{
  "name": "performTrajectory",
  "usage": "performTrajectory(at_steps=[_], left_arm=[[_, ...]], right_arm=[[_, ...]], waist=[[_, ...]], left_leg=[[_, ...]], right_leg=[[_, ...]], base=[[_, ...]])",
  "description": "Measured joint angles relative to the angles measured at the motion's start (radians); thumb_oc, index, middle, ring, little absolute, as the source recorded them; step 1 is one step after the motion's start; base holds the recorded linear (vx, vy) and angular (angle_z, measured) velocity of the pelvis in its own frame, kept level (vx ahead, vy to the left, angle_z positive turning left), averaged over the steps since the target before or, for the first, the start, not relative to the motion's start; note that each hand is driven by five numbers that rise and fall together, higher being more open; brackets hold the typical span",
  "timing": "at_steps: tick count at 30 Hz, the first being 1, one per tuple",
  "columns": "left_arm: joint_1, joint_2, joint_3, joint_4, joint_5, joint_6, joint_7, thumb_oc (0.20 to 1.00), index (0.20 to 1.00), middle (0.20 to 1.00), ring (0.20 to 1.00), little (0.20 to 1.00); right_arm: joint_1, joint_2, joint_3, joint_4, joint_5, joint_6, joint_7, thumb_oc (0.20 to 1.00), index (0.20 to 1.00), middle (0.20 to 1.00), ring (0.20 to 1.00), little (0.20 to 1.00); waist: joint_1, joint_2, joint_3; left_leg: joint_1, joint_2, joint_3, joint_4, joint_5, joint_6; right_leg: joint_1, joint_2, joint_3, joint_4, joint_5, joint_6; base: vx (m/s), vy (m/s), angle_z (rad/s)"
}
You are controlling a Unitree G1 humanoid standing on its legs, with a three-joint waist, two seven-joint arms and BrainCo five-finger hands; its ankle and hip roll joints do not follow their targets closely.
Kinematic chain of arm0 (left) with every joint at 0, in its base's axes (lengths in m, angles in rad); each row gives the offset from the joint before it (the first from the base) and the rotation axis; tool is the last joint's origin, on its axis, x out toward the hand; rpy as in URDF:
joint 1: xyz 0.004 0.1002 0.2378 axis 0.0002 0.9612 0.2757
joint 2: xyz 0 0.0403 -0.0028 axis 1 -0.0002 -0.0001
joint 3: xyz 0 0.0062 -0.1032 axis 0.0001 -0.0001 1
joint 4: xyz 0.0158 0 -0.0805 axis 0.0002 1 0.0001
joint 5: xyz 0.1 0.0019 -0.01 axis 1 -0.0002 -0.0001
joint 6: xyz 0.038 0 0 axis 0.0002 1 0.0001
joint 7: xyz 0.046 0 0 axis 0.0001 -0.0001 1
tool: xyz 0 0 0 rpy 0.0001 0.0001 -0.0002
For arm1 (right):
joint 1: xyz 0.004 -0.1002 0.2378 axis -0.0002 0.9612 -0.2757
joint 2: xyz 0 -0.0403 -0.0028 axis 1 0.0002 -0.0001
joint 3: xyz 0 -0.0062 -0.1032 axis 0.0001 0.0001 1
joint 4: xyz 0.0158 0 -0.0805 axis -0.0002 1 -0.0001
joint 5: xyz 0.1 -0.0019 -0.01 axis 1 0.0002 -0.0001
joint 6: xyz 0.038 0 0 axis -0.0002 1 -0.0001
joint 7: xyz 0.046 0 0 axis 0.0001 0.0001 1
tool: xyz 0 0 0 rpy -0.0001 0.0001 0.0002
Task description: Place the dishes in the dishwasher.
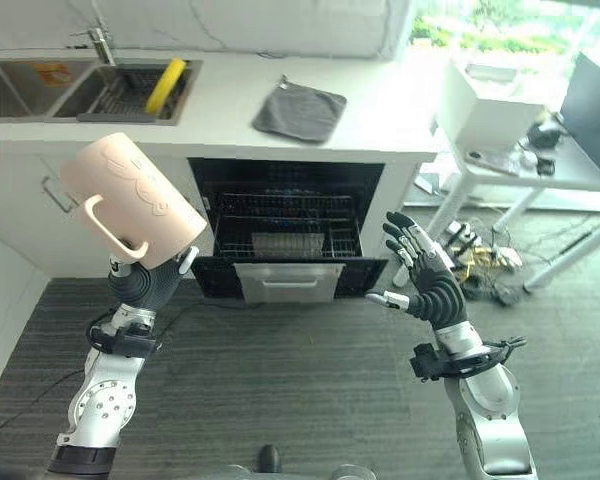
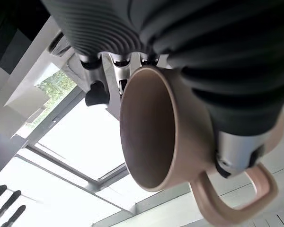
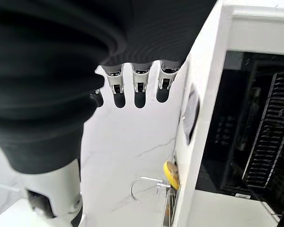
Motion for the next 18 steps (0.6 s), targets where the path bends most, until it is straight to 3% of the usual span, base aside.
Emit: performTrajectory(at_steps=[1, 3, 4, 5, 6, 9, 11, 12, 14, 15, 16, 17, 18], left_arm=[[0.012, 0.001, 0.001, -0.005, 0.0, 0.0, 0.0, 0.2, 0.2, 0.2, 0.2, 0.2], [0.017, 0.001, -0.003, -0.015, 0.004, 0.005, 0.011, 0.2, 0.2, 0.2, 0.2, 0.2], [0.017, 0.001, 0.0, -0.036, 0.004, 0.004, 0.024, 0.2, 0.2, 0.2, 0.2, 0.2], [0.016, 0.003, 0.001, -0.039, 0.004, 0.004, 0.028, 0.2, 0.2, 0.2, 0.2, 0.2], [0.011, 0.01, 0.001, -0.04, 0.004, 0.004, 0.033, 0.2, 0.2, 0.2, 0.2, 0.2], [0.017, 0.015, 0.002, -0.035, 0.003, 0.004, 0.039, 0.2, 0.2, 0.2, 0.2, 0.2], [0.017, 0.013, -0.001, -0.027, 0.003, 0.004, 0.04, 0.2, 0.2, 0.2, 0.2, 0.2], [0.017, 0.009, 0.0, -0.025, 0.003, 0.004, 0.038, 0.2, 0.2, 0.2, 0.2, 0.2], [0.022, -0.008, -0.008, -0.023, 0.003, 0.004, 0.034, 0.2, 0.2, 0.2, 0.2, 0.2], [0.025, -0.003, -0.012, -0.023, 0.004, 0.004, 0.033, 0.2, 0.2, 0.2, 0.2, 0.2], [0.026, 0.003, -0.018, -0.026, 0.004, 0.004, 0.031, 0.2, 0.2, 0.2, 0.2, 0.2], [0.037, -0.016, -0.037, -0.027, 0.003, 0.004, 0.031, 0.2, 0.2, 0.2, 0.2, 0.2], [0.038, -0.022, -0.043, -0.03, 0.003, 0.005, 0.029, 0.2, 0.2, 0.2, 0.2, 0.2]], right_arm=[[0.001, 0.0, -0.001, -0.001, 0.0, 0.0, 0.0, 1.0, 1.0, 1.0, 1.0, 1.0], [0.012, 0.002, -0.003, 0.014, 0.0, 0.0, -0.002, 1.0, 1.0, 1.0, 1.0, 1.0], [0.018, -0.001, 0.0, 0.02, 0.0, 0.0, -0.002, 1.0, 1.0, 1.0, 1.0, 1.0], [0.018, -0.004, 0.0, 0.02, 0.001, 0.0, -0.001, 1.0, 1.0, 1.0, 1.0, 1.0], [0.015, -0.012, 0.0, 0.02, 0.001, 0.0, -0.001, 1.0, 1.0, 1.0, 1.0, 1.0], [0.005, -0.025, 0.003, 0.035, 0.001, 0.003, 0.005, 1.0, 1.0, 1.0, 1.0, 1.0], [0.009, -0.033, 0.0, 0.037, 0.002, 0.005, 0.008, 1.0, 1.0, 1.0, 1.0, 1.0], [0.011, -0.032, 0.003, 0.037, 0.003, 0.006, 0.004, 1.0, 1.0, 1.0, 1.0, 1.0], [0.012, -0.021, 0.006, 0.037, 0.003, 0.006, -0.005, 1.0, 1.0, 1.0, 1.0, 1.0], [0.016, -0.018, 0.01, 0.037, 0.002, 0.006, -0.006, 1.0, 1.0, 1.0, 1.0, 1.0], [0.022, -0.019, 0.01, 0.037, 0.002, 0.006, -0.007, 1.0, 1.0, 1.0, 1.0, 1.0], [0.022, -0.027, 0.01, 0.051, 0.002, 0.005, -0.015, 1.0, 1.0, 1.0, 1.0, 1.0], [0.012, -0.031, 0.014, 0.064, 0.002, 0.005, -0.017, 1.0, 1.0, 1.0, 1.0, 1.0]], waist=[[0.005, -0.001, 0.001], [0.0, 0.006, 0.003], [-0.007, 0.011, 0.004], [-0.015, 0.013, 0.004], [-0.021, 0.014, 0.005], [-0.022, 0.005, 0.007], [-0.033, 0.006, 0.008], [-0.053, 0.004, 0.009], [-0.078, 0.003, 0.01], [-0.086, 0.003, 0.01], [-0.086, -0.019, 0.005], [-0.086, 0.023, 0.004], [-0.087, 0.054, 0.005]], left_leg=[[0.003, 0.002, 0.0, 0.0, -0.003, -0.002], [0.012, 0.016, 0.005, 0.023, -0.034, 0.006], [0.025, 0.029, 0.017, 0.019, -0.038, 0.006], [0.025, 0.033, 0.02, 0.02, -0.04, 0.003], [0.023, 0.036, 0.027, 0.021, -0.041, 0.0], [0.023, 0.036, 0.048, 0.022, -0.049, -0.014], [0.028, 0.038, 0.045, 0.021, -0.054, -0.028], [0.041, 0.042, 0.011, 0.02, -0.069, -0.053], [0.076, 0.063, -0.023, 0.023, -0.092, -0.081], [0.089, 0.069, -0.041, 0.021, -0.095, -0.106], [0.118, 0.073, -0.055, 0.018, -0.106, -0.129], [0.144, 0.125, -0.066, 0.02, -0.121, -0.167], [0.149, 0.155, -0.065, 0.022, -0.128, -0.184]], right_leg=[[-0.009, 0.003, 0.005, 0.018, 0.004, 0.003], [-0.082, 0.011, 0.026, 0.175, 0.057, -0.012], [-0.147, 0.007, 0.015, 0.255, 0.043, -0.035], [-0.149, 0.011, 0.004, 0.22, 0.023, -0.04], [-0.134, 0.012, -0.04, 0.103, 0.01, -0.043], [-0.128, 0.013, -0.103, -0.118, 0.023, -0.034], [-0.118, 0.026, -0.088, -0.309, 0.095, -0.042], [-0.108, 0.042, -0.053, -0.391, 0.141, -0.045], [-0.104, 0.063, -0.001, -0.471, 0.208, -0.059], [-0.095, 0.064, 0.008, -0.482, 0.213, -0.058], [-0.073, 0.065, 0.008, -0.49, 0.225, -0.061], [-0.044, 0.108, -0.021, -0.476, 0.281, -0.101], [-0.036, 0.141, -0.036, -0.476, 0.267, -0.122]], base=[[0.2, 0.328, 0.08], [0.17, 0.113, -0.25], [0.13, -0.04, -0.21], [0.12, -0.062, -0.18], [0.1, -0.088, -0.16], [0.15, -0.127, -0.24], [0.22, -0.209, 0.04], [0.31, -0.324, 0.41], [0.27, -0.333, 0.61], [0.23, -0.353, 0.58], [0.17, -0.28, 0.54], [0.23, -0.363, 0.37], [0.17, -0.278, 0.19]])
